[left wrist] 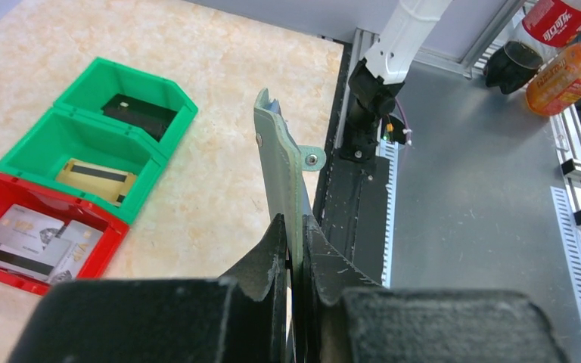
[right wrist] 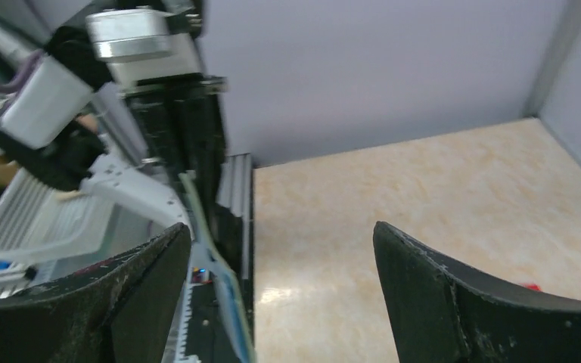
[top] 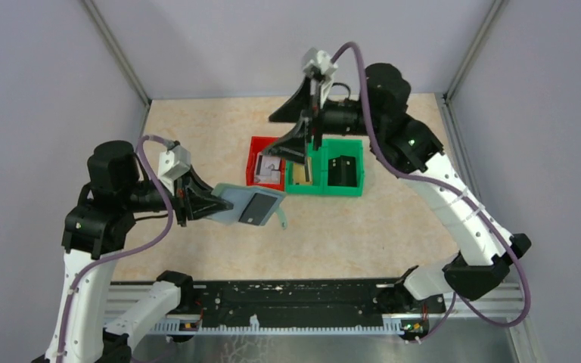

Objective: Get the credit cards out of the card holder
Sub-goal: Place the credit card in the storage box, then remove the credit card from the card holder.

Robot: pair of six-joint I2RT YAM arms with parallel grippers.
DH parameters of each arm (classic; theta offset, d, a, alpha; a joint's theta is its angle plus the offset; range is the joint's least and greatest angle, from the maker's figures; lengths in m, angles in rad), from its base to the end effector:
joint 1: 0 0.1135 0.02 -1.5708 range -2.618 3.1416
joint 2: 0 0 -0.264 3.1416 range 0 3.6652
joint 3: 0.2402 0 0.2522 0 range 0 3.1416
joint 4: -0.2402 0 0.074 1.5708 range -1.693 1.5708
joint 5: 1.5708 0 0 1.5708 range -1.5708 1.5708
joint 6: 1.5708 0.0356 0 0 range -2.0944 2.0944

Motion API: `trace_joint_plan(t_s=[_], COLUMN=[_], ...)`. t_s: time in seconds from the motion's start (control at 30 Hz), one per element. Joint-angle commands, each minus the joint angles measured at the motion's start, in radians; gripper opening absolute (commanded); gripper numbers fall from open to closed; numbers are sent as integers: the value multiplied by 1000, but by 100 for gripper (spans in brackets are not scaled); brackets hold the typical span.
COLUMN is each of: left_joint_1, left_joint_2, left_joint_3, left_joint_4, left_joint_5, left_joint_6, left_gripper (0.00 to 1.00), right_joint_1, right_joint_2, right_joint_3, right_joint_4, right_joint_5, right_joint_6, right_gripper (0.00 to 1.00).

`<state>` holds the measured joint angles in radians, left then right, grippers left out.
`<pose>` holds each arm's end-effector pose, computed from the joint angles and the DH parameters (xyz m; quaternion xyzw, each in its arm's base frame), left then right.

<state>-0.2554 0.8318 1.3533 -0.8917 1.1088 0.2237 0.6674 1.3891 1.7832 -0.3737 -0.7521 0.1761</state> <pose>0.0969 -0.0582 0.4502 0.4553 0.6110 -0.4420 0.4733 0.2013 0.1896 0.5247 -0.4127 0.5676 0.5065 0.5009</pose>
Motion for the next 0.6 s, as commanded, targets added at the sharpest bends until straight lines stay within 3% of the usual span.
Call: trace_joint_plan(t_s=[0.0, 0.13, 0.23, 0.5, 0.57], left_joint_1=[-1, -1, -1, -1, -1], left_joint_2=[26, 42, 41, 43, 41], left_joint_3=[-18, 1, 9, 38, 45], left_joint_4=[-100, -159, -188, -289, -299], left_joint_5=[31, 56, 64, 70, 65], left_joint_6=[140, 192, 226, 333, 344], left_gripper=[0, 0, 0, 0, 0], right_joint_1=[159, 277, 324, 365, 370], right_joint_2=[68, 137, 166, 202, 216], right_joint_3=[28, 96, 113, 133, 149], right_joint_4=[-160, -333, -406, -480, -497], right_joint_5=[-78, -7, 8, -24, -22], right_joint_6=[-150, -275, -321, -351, -351], right_gripper=[90, 90, 84, 55, 40])
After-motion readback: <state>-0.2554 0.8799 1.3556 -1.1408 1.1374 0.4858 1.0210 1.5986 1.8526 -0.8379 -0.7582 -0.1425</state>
